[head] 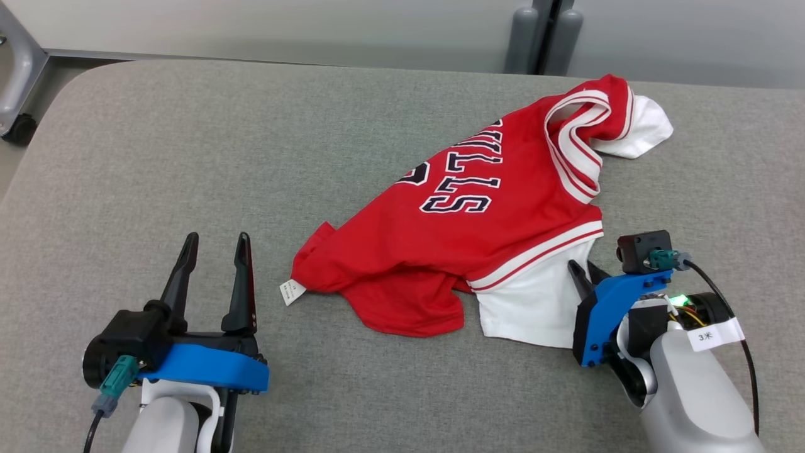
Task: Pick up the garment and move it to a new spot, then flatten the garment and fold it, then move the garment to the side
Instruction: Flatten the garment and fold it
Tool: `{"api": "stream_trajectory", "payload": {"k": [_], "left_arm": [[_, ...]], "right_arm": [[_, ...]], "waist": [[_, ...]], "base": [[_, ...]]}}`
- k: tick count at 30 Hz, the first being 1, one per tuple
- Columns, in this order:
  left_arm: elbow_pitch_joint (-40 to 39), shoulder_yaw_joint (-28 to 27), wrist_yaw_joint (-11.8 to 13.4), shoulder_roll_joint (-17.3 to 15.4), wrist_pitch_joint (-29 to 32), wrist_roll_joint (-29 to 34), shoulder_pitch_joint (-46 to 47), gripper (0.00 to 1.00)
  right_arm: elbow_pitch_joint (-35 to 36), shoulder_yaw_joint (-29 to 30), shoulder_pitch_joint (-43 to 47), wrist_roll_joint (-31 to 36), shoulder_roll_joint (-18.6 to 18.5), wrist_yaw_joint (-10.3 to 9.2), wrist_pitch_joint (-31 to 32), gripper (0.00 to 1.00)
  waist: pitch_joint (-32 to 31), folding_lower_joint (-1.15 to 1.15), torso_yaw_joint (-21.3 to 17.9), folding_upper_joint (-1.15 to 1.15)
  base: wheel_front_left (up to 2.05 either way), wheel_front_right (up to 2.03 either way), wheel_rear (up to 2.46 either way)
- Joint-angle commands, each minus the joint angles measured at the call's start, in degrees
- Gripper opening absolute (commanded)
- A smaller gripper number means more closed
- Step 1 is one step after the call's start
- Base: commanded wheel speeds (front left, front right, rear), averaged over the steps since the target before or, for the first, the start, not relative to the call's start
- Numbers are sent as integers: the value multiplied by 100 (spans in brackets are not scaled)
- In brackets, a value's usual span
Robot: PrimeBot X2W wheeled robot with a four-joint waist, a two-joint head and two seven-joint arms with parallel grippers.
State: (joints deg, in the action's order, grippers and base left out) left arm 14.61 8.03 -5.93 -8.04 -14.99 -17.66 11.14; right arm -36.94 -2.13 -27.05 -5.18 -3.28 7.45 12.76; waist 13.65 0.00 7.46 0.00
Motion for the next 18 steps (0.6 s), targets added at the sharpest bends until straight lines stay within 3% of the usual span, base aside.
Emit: {"api": "stream_trajectory", "payload": {"k": [1,7,18], "left_arm": [[5,-45,13,-16,-27,-24,55,100],[-27,-154,61,-52,-28,-31,-63,100],[-110,-294,104,-122,-28,-52,-225,100]], "right_arm": [[9,-47,33,40,42,6,-100,0],[578,273,308,170,-54,4,-371,0],[1912,1426,1297,315,-239,5,111,0]], "waist": [[-22,0,-45,0],[-164,0,-311,0],[-342,0,-778,0]], "base": [[0,0,0],[0,0,0],[0,0,0]]}}
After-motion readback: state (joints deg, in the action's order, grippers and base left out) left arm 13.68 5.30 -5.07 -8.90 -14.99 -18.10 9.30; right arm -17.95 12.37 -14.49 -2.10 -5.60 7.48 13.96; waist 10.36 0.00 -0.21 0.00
